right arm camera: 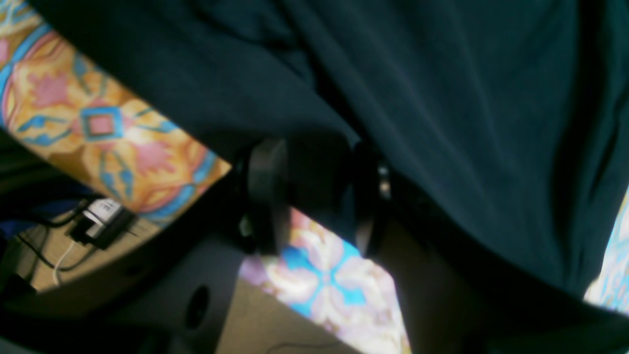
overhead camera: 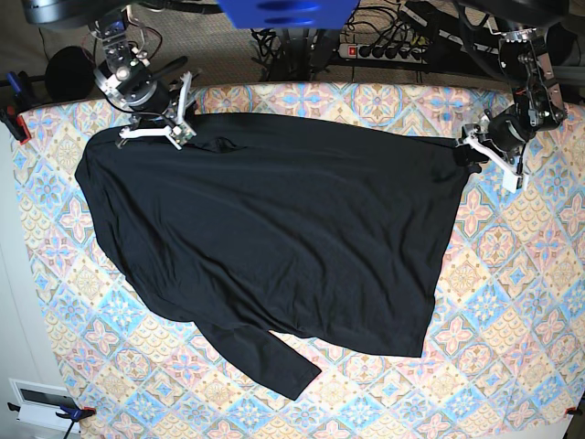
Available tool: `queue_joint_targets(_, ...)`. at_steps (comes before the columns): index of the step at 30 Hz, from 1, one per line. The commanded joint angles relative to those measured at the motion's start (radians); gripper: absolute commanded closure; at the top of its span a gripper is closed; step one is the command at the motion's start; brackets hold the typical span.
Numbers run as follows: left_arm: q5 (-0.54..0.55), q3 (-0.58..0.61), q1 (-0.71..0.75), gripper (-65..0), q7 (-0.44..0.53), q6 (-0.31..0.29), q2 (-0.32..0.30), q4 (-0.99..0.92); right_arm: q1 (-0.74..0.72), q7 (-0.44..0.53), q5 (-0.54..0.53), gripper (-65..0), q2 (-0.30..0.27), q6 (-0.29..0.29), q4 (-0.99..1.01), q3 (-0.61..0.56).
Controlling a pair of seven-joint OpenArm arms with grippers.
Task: Layout the t-shirt on the table in an organized manner, then fold the t-shirt properly
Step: 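Release the shirt with the right gripper and move it inward along the edge, then grasp the black shirt edge with the right gripper near the collar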
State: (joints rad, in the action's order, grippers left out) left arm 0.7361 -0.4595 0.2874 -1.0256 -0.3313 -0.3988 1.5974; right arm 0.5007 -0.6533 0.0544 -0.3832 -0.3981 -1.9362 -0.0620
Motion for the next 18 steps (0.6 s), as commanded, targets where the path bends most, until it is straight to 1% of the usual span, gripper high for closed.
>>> queue_joint_targets(1, 0.010, -0.006, -0.007, -24.7, 0.014, -0.002, -0.018, 0.014, -0.003, 0.022, 0.000, -21.6, -0.012, 0.005, -0.016, -0.009)
queue_joint_targets(4, 0.010, -0.006, -0.007, -24.7, 0.014, -0.002, -0.018, 0.014, -0.003, 0.017, 0.000, -21.7, -0.058, 0.005, -0.018, -0.058)
queue_joint_targets(6, 0.009, -0.006, -0.009, -24.7, 0.014, -0.002, -0.018, 0.014, -0.003, 0.016, 0.000, -21.7, -0.073, 0.005, -0.018, -0.088)
queue_joint_targets(10, 0.007, -0.006, -0.009, -24.7, 0.014, -0.002, -0.018, 0.014, -0.003, -0.007, 0.000, -23.7, -0.075, 0.005, -0.018, -0.095)
queue_joint_targets(15, 0.007, -0.005, -0.009, -24.7, 0.014, -0.002, -0.018, 0.014, -0.003, -0.009, 0.000, -25.6, -0.076, 0.003, -0.018, -0.097)
queue_joint_targets(16, 0.009, -0.005, -0.009, -24.7, 0.014, -0.002, -0.018, 0.014, -0.003, -0.009, 0.000, -25.6, -0.076, -0.002, -0.018, -0.098)
queue_joint_targets(18, 0.009, 0.008, -0.009, -24.6, 0.014, -0.002, -0.018, 0.014, -0.006, -0.006, 0.000, -25.5, -0.076, -0.060, -0.018, -0.098)
